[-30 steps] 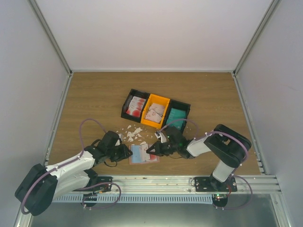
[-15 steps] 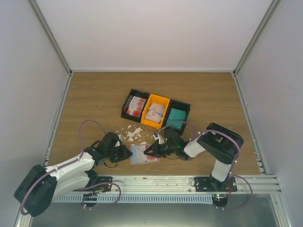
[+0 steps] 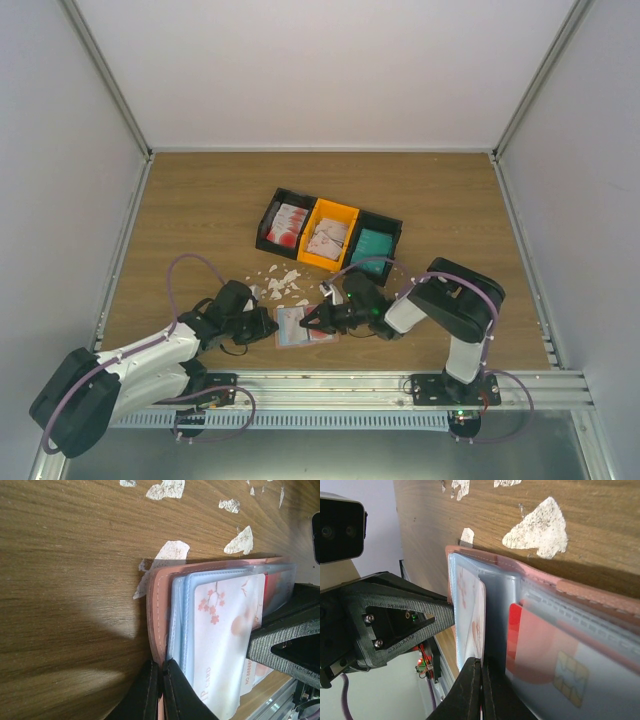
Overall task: Put the credit cards into the card holder
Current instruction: Insert the credit card into the card holder, then turn over the card slot in the card holder.
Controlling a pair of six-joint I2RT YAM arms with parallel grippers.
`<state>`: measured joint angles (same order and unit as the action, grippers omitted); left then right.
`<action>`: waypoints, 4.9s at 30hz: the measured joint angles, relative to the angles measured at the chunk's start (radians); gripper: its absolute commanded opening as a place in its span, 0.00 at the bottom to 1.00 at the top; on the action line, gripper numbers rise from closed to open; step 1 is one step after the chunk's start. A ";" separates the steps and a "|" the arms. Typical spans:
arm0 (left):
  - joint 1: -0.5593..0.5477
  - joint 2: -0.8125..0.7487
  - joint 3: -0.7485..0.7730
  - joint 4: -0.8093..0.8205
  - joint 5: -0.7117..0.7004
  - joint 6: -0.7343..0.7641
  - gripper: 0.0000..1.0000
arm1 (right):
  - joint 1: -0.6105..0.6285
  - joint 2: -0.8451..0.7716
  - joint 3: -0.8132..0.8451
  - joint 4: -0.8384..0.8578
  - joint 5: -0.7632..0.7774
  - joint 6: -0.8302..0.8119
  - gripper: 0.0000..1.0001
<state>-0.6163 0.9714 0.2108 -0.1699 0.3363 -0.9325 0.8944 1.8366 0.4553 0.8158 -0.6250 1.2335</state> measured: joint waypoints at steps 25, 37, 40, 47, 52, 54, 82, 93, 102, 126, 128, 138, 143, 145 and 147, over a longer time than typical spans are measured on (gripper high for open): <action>-0.008 -0.010 -0.016 0.028 0.007 -0.002 0.00 | 0.031 -0.056 0.019 -0.104 0.079 -0.022 0.35; -0.025 -0.032 0.022 -0.051 -0.001 0.024 0.10 | 0.046 -0.251 0.071 -0.426 0.255 -0.154 0.44; -0.025 -0.032 0.044 -0.075 -0.012 0.033 0.27 | 0.061 -0.267 0.107 -0.523 0.310 -0.194 0.36; -0.026 -0.070 0.082 -0.142 -0.057 0.034 0.37 | 0.121 -0.264 0.229 -0.714 0.415 -0.304 0.17; -0.026 -0.085 0.085 -0.148 -0.053 0.027 0.29 | 0.151 -0.224 0.297 -0.813 0.467 -0.372 0.10; -0.026 -0.085 0.085 -0.137 -0.034 0.025 0.29 | 0.163 -0.206 0.311 -0.849 0.484 -0.391 0.08; -0.028 0.027 0.066 0.002 0.098 0.027 0.29 | 0.208 -0.159 0.349 -0.937 0.599 -0.410 0.00; -0.028 0.053 0.066 0.002 0.101 0.028 0.37 | 0.209 -0.159 0.348 -0.935 0.601 -0.406 0.00; -0.028 0.055 0.066 0.003 0.102 0.026 0.25 | 0.211 -0.159 0.347 -0.935 0.605 -0.391 0.01; -0.029 0.039 0.059 0.009 0.104 0.035 0.22 | 0.211 -0.161 0.341 -0.926 0.606 -0.389 0.01; -0.029 0.026 0.059 -0.003 0.093 0.040 0.20 | 0.211 -0.162 0.339 -0.923 0.606 -0.389 0.01; -0.029 0.027 0.059 -0.005 0.091 0.044 0.17 | 0.211 -0.163 0.336 -0.919 0.605 -0.389 0.01; -0.029 0.034 0.059 -0.003 0.094 0.045 0.16 | 0.211 -0.163 0.336 -0.919 0.606 -0.389 0.01; -0.029 0.034 0.059 0.000 0.097 0.045 0.16 | 0.211 -0.163 0.336 -0.919 0.605 -0.389 0.01; -0.029 0.034 0.058 0.005 0.105 0.045 0.16 | 0.211 -0.163 0.336 -0.919 0.605 -0.389 0.01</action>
<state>-0.6453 1.0054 0.2691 -0.1646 0.4416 -0.8879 1.1049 1.6741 0.7918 -0.1032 -0.0196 0.8444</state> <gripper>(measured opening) 0.157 0.008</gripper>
